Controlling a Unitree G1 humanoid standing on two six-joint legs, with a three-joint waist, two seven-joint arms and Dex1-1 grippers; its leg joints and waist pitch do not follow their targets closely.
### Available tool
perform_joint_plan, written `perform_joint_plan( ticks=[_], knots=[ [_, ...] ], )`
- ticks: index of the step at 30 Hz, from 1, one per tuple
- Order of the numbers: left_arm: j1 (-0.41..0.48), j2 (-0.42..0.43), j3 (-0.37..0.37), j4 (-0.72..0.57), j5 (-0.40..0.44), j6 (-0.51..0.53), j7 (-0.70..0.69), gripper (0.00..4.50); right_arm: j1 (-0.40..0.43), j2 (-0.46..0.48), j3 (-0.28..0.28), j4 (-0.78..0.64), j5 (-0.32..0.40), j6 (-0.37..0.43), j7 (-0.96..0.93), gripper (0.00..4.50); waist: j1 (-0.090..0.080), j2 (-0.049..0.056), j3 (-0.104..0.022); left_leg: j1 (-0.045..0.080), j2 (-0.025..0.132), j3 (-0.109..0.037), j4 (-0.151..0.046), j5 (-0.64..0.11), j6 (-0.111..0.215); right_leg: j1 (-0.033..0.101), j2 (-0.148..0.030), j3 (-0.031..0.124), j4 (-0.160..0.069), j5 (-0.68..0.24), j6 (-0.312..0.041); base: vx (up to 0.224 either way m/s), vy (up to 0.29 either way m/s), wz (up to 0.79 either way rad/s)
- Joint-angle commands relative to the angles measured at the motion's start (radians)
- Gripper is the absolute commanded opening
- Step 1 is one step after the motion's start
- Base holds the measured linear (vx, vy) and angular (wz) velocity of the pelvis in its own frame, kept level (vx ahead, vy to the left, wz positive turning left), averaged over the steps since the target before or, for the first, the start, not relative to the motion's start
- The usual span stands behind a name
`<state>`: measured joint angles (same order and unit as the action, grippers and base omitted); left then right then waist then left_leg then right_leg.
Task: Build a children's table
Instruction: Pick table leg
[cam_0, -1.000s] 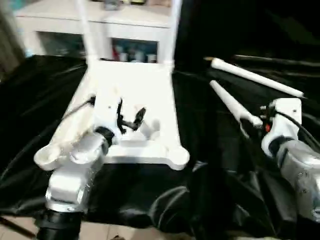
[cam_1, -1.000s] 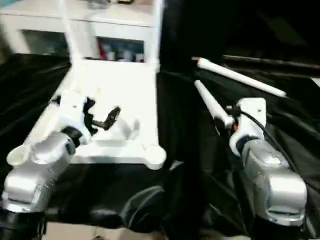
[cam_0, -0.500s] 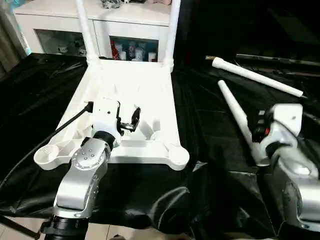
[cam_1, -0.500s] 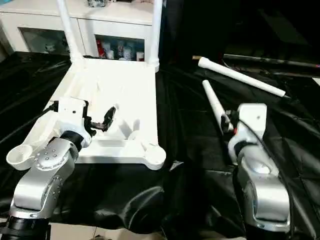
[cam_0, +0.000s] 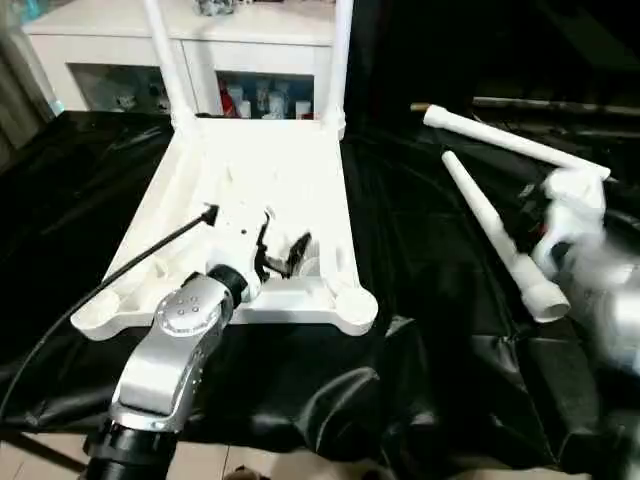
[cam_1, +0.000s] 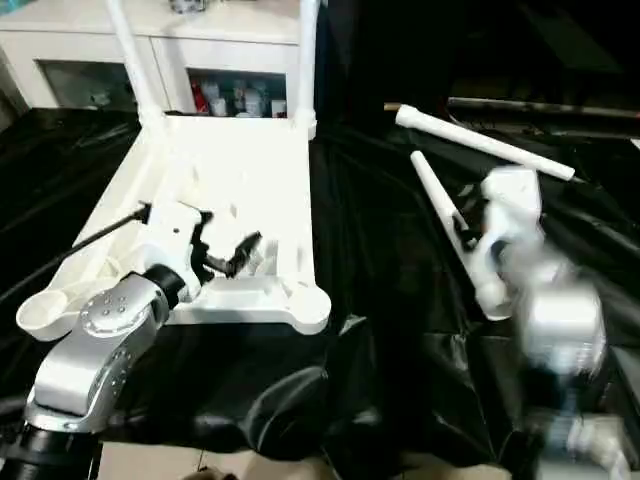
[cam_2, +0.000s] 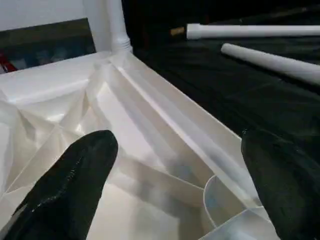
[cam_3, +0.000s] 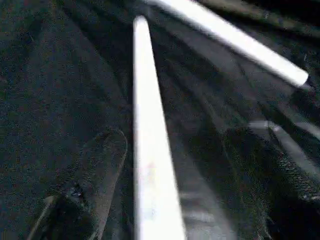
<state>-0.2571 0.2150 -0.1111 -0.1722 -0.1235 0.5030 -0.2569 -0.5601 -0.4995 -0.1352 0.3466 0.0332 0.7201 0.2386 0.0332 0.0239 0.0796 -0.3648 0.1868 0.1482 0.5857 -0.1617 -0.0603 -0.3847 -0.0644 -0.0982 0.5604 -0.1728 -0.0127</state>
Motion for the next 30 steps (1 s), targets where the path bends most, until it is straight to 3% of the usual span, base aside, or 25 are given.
perform_joint_plan(
  ticks=[1,2,7,9,12,14,16,18,22,23,27,30],
  knots=[
    [-0.01,0.004,0.008,0.01,0.007,0.011,0.008,4.5,-0.018,-0.011,0.023,0.089,-0.019,-0.027,0.028,3.99,0.0,-0.012,-0.054,0.021,0.022,-0.007,-0.067,-0.423,0.009,0.025,-0.071,0.034,-0.09,-0.458,-0.098,0.0,0.0,0.0],
    [-0.003,0.014,0.004,-0.001,0.002,0.012,-0.015,4.5,-0.076,-0.023,0.038,0.234,-0.022,-0.054,0.072,3.99,0.003,-0.009,-0.054,0.02,0.022,-0.007,-0.065,-0.41,0.016,0.024,-0.074,0.035,-0.084,-0.444,-0.117,0.0,0.0,0.0],
    [0.018,0.044,-0.006,-0.056,-0.018,0.045,-0.064,4.5,-0.171,-0.03,0.054,0.402,-0.003,-0.054,0.196,4.35,0.003,-0.018,-0.053,-0.002,0.024,-0.001,-0.065,-0.335,0.047,0.033,-0.072,0.037,-0.065,-0.384,-0.152,0.0,0.0,0.0],
    [0.034,0.068,-0.008,-0.105,-0.036,0.072,-0.093,4.5,-0.238,-0.042,0.096,0.491,-0.005,-0.046,0.309,4.48,0.007,-0.021,-0.048,-0.006,0.026,0.004,-0.063,-0.309,0.061,0.025,-0.075,0.039,-0.065,-0.387,-0.163,0.0,0.0,0.0],
    [0.046,0.084,-0.009,-0.127,-0.042,0.083,-0.106,4.5,-0.268,-0.048,0.141,0.545,-0.034,-0.035,0.353,4.48,0.011,-0.021,-0.042,0.0,0.028,0.012,-0.06,-0.312,0.06,0.014,-0.072,0.042,-0.065,-0.391,-0.178,0.0,0.0,0.0],
    [0.052,0.088,-0.009,-0.138,-0.044,0.09,-0.111,4.5,-0.295,-0.05,0.171,0.605,-0.06,-0.025,0.38,4.48,0.012,-0.029,-0.045,-0.006,0.03,0.014,-0.059,-0.277,0.061,0.019,-0.071,0.042,-0.057,-0.361,-0.186,0.0,0.0,0.0],
    [0.055,0.089,-0.009,-0.143,-0.044,0.092,-0.114,4.5,-0.31,-0.051,0.2,0.639,-0.079,-0.015,0.416,4.48,0.017,-0.025,-0.051,-0.006,0.032,0.014,-0.056,-0.231,0.07,0.019,-0.07,0.044,-0.047,-0.305,-0.207,0.0,0.0,0.0],
    [0.05,0.091,-0.013,-0.147,-0.042,0.095,-0.117,4.5,-0.327,-0.053,0.271,0.678,-0.114,0.027,0.523,4.48,0.02,-0.029,-0.045,-0.012,0.038,0.018,-0.057,-0.206,0.084,0.019,-0.065,0.044,-0.043,-0.253,-0.228,0.0,0.0,0.0],
    [0.047,0.091,-0.012,-0.169,-0.049,0.112,-0.118,4.5,-0.349,-0.06,0.3,0.717,-0.134,0.021,0.561,4.32,0.025,-0.032,-0.041,-0.01,0.042,0.017,-0.059,-0.223,0.069,0.019,-0.072,0.047,-0.043,-0.28,-0.226,0.0,0.0,0.0],
    [0.048,0.094,-0.013,-0.182,-0.055,0.119,-0.122,4.5,-0.355,-0.065,0.302,0.719,-0.134,0.024,0.566,4.18,0.025,-0.041,-0.042,-0.009,0.042,0.019,-0.059,-0.231,0.063,0.019,-0.072,0.048,-0.046,-0.293,-0.221,0.0,0.0,0.0],
    [0.044,0.1,-0.01,-0.209,-0.067,0.137,-0.133,4.5,-0.384,-0.078,0.314,0.745,-0.146,0.014,0.588,3.84,0.027,-0.041,-0.034,-0.005,0.044,0.018,-0.062,-0.272,0.041,0.014,-0.074,0.049,-0.05,-0.339,-0.214,0.0,0.0,0.0],
    [0.027,0.097,-0.005,-0.199,-0.067,0.139,-0.133,4.5,-0.404,-0.087,0.322,0.764,-0.158,0.006,0.596,3.63,0.026,-0.04,-0.037,-0.005,0.044,0.017,-0.062,-0.282,0.031,0.016,-0.074,0.05,-0.05,-0.351,-0.206,0.0,0.0,0.0]
  ],
)
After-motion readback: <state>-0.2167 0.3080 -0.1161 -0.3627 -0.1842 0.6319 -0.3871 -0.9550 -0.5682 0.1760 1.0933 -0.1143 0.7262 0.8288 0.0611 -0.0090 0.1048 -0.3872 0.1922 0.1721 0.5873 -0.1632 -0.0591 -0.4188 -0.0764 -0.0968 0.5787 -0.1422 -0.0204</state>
